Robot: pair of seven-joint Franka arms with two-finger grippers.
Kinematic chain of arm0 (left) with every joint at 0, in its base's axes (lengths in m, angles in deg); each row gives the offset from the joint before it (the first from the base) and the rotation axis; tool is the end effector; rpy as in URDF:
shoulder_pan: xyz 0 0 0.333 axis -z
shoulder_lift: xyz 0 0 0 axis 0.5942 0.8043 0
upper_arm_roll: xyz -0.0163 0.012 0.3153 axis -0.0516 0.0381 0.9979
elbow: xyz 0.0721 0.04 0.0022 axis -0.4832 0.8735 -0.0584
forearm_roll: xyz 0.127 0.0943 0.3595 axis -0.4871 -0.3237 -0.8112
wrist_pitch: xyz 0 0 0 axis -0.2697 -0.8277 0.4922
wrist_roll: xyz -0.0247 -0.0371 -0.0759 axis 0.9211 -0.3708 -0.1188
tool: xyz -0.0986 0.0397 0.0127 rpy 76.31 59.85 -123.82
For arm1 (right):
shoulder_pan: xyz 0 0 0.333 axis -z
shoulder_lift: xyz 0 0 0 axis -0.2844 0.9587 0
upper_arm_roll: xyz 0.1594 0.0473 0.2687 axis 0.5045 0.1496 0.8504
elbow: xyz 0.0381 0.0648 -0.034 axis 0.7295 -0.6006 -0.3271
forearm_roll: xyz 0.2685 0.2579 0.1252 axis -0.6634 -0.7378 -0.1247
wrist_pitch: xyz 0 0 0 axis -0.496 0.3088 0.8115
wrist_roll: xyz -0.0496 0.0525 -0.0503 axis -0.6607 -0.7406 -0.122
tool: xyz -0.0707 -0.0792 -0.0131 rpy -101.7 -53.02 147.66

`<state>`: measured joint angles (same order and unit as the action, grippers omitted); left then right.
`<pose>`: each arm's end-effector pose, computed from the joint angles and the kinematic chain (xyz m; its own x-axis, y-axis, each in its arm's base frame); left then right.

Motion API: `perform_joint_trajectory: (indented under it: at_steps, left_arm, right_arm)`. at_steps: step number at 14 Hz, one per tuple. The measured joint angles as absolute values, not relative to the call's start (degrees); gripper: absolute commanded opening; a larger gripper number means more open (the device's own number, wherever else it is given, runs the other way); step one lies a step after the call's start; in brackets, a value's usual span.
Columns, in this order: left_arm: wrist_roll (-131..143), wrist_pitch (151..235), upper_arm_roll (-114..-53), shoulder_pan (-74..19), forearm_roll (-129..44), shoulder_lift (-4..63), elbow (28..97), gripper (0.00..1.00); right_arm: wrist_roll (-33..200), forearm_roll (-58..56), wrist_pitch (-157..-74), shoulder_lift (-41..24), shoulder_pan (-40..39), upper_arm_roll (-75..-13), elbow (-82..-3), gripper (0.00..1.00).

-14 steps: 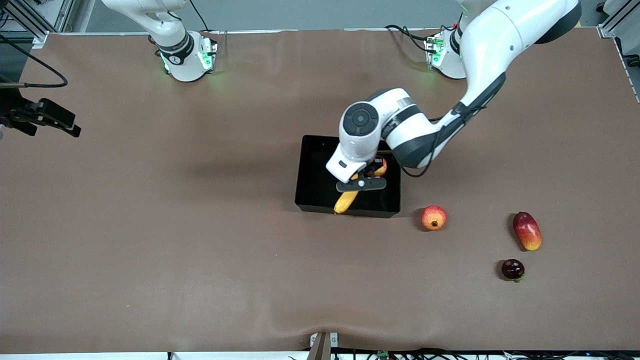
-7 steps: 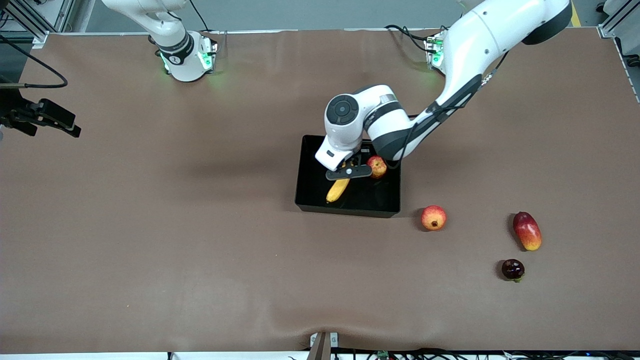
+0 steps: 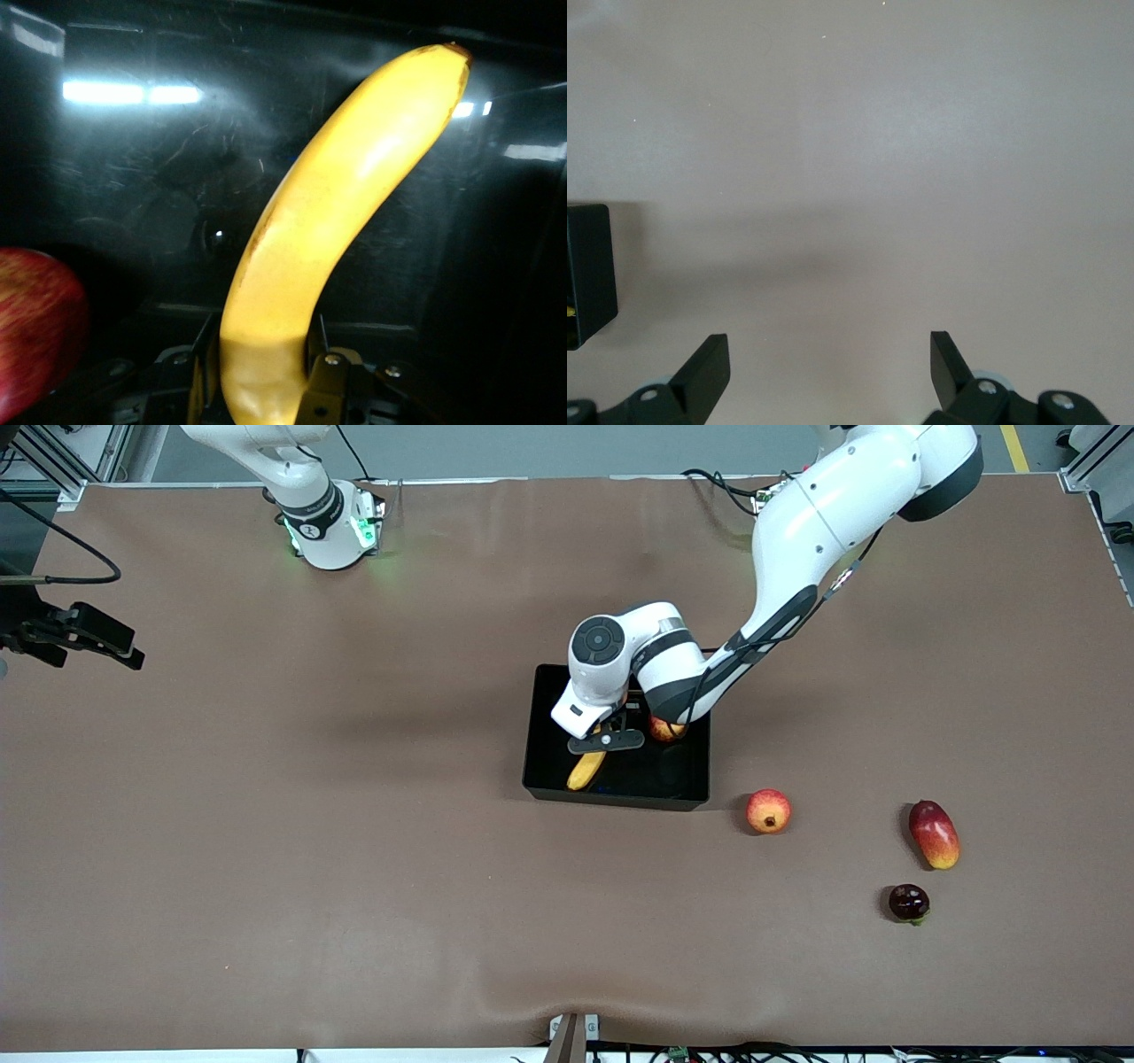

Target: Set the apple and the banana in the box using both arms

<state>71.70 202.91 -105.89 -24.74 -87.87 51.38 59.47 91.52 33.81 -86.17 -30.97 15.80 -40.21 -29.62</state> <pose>0.4599 -0.4797 0.1925 0.9952 0.0865 -0.0459 0.0845 -0.9954 -0.0448 0.5519 -0.0065 0.6421 0.9977 -0.0644 -0.0199 -0.0650 -0.9974 -0.0304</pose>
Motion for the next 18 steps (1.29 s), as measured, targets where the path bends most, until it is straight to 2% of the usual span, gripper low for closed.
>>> perform_joint_trajectory:
  at_steps: [1, 2, 3, 7, 10, 15, 18]
  left_arm:
    - [72.0, 203.4, -105.3, -24.2, -87.9, 51.5, 59.5, 0.37]
    - [72.4, 203.5, -105.2, -24.0, -87.9, 51.5, 59.3, 0.79]
    - [72.7, 203.5, -105.2, -24.0, -87.9, 51.5, 59.2, 1.00]
    - [73.5, 203.5, -105.0, -24.1, -87.9, 51.2, 58.0, 1.00]
    - [73.6, 201.7, -105.0, -25.2, -87.9, 48.4, 55.9, 1.00]
    - [66.1, 189.7, -106.5, -32.1, -80.5, 37.1, 51.1, 1.00]
    - [60.4, 182.0, -106.6, -36.5, -77.1, 32.6, 48.0, 1.00]
  right_arm:
    - [91.5, 33.8, -86.2, -31.0, 15.8, -40.2, -29.6, 1.00]
    - [91.5, 33.8, -86.2, -31.0, 15.8, -40.2, -29.6, 1.00]
    - [91.5, 33.8, -86.2, -30.9, 15.8, -40.2, -29.6, 1.00]
    - [91.5, 33.8, -86.1, -30.8, 15.8, -40.3, -29.6, 1.00]
    - [91.5, 33.8, -86.1, -30.4, 15.8, -40.4, -29.6, 1.00]
    - [91.5, 33.8, -86.1, -30.3, 15.8, -40.4, -29.6, 1.00]
    - [91.5, 33.8, -86.1, -30.3, 15.8, -40.3, -29.6, 1.00]
